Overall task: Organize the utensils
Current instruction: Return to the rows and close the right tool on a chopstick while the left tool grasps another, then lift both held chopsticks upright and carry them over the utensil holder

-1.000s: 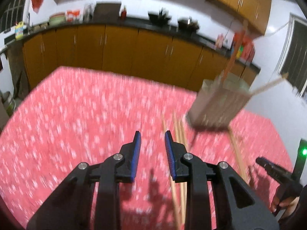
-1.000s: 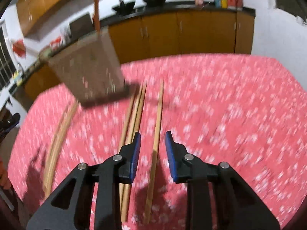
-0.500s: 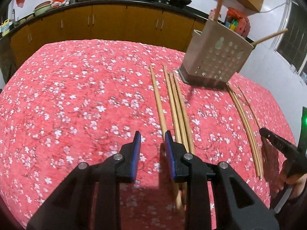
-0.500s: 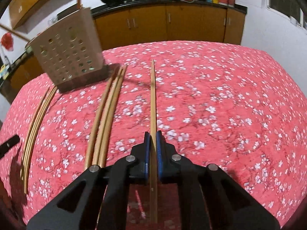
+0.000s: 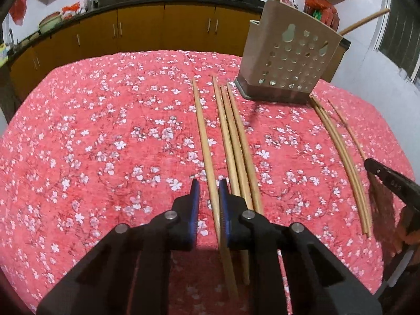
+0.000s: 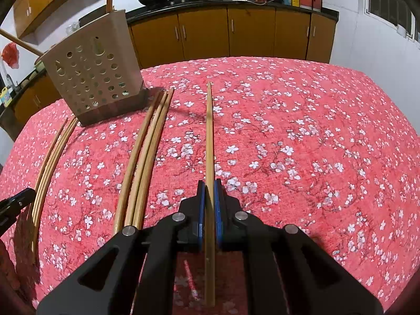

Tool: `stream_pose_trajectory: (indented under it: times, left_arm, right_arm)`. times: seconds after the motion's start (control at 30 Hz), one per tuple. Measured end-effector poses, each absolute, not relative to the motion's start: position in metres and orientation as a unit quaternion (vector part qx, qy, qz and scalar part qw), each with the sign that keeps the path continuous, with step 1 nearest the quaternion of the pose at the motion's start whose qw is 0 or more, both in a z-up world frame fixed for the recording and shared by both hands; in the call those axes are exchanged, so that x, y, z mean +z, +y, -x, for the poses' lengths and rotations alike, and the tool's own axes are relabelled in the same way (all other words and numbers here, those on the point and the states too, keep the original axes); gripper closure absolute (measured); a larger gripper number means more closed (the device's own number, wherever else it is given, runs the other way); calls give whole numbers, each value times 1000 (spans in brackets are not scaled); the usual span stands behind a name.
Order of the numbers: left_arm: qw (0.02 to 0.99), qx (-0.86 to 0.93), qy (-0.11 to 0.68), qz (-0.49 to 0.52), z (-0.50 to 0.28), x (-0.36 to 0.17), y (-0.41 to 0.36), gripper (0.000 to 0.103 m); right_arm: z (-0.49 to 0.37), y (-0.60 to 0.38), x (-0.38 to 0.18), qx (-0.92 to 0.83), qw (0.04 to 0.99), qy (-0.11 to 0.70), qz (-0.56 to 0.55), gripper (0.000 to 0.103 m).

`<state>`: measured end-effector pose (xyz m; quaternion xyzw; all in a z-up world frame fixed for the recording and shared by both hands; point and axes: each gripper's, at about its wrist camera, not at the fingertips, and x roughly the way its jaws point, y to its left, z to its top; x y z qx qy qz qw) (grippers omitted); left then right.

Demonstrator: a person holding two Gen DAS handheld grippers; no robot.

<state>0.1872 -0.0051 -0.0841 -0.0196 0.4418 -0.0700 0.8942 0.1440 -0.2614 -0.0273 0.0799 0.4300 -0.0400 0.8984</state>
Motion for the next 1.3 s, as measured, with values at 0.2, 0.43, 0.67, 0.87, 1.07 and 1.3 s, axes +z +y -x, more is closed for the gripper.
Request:
stream_pose_trajectory:
  times: [0.2,0.43,0.67,0.87,1.07,1.3]
  left_arm:
    - [898,-54,437,-6,-194,-87,-10,94]
    - [897,-35,441,4,-215,-88,10,95]
    - [901,-32,433,12,-219,-89,19,94]
    - [900,-39,433,34,-216,-89,23,94]
    - [900,-39,433,36,-214,-88,25,94]
    - [900,-39,433,38,-215,-87,24,93]
  right_arm:
    - [-144,-255,-27,-29,899,432,-67,95]
    - [-155,-254,-26,-26,899,432,-60,95]
    - [-168,-255,-27,-30,899,431,-68,95]
    - [-168,-257,-28,-28,899,431,-73,95]
    - [-169,-257,-28,-29,899,431,-70,95]
    - [-168,-256,-28,-29,899,431,-71,95]
